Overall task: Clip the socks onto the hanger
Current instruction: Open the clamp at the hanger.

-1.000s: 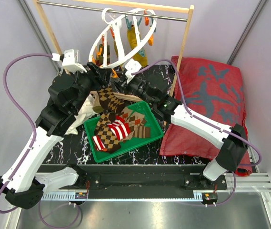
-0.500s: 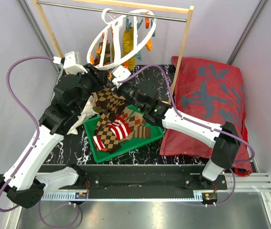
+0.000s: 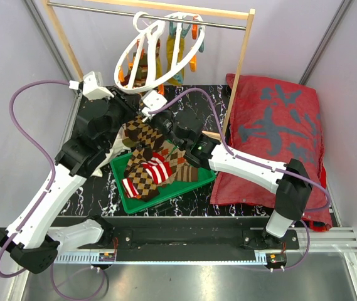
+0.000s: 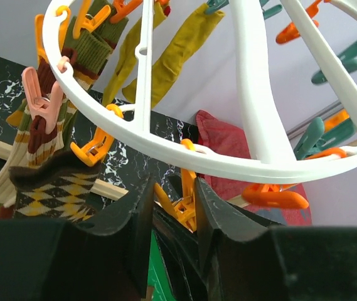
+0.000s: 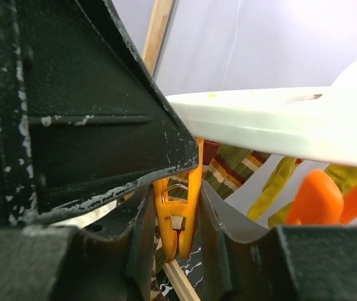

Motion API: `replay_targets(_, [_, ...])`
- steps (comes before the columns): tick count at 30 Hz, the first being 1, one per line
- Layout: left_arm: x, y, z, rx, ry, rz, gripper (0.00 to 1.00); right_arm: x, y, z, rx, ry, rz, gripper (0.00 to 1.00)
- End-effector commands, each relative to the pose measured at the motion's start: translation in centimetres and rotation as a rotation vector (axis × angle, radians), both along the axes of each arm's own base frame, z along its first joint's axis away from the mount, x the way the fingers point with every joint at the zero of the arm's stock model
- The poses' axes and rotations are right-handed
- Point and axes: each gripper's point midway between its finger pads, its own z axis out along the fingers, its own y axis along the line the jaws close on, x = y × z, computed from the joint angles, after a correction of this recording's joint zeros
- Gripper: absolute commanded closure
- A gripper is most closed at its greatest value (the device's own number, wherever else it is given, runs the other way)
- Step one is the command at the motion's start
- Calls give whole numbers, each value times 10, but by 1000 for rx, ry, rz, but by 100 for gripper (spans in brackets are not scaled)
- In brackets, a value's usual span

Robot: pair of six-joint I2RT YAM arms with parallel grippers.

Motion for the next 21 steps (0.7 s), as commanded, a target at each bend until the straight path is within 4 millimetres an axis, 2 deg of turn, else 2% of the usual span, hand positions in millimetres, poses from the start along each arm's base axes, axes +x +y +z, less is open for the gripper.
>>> replay_targets(1, [5, 6, -3, -12, 16, 51, 76, -12, 7, 19, 40, -56, 16, 65])
replay_targets(5, [6, 3, -5, -18, 23, 41, 87, -14, 7, 19, 43, -58, 27, 63])
replay_targets(12, [5, -2, 4, -42, 15, 16, 89, -14, 10, 15, 44, -57, 32, 62])
replay_targets(15, [6, -1, 3, -31, 15, 23, 98, -16, 11, 12, 40, -54, 47, 56])
replay_targets(16, [7, 0, 2, -27, 16, 29, 100, -17, 9, 11, 42, -50, 48, 50])
replay_targets(17, [7, 1, 2, -27, 14, 34, 100, -18, 5, 11, 44, -47, 45, 45])
replay_targets(21, [9, 3, 6, -16, 5, 39, 100, -18, -5, 9, 51, -25, 66, 35])
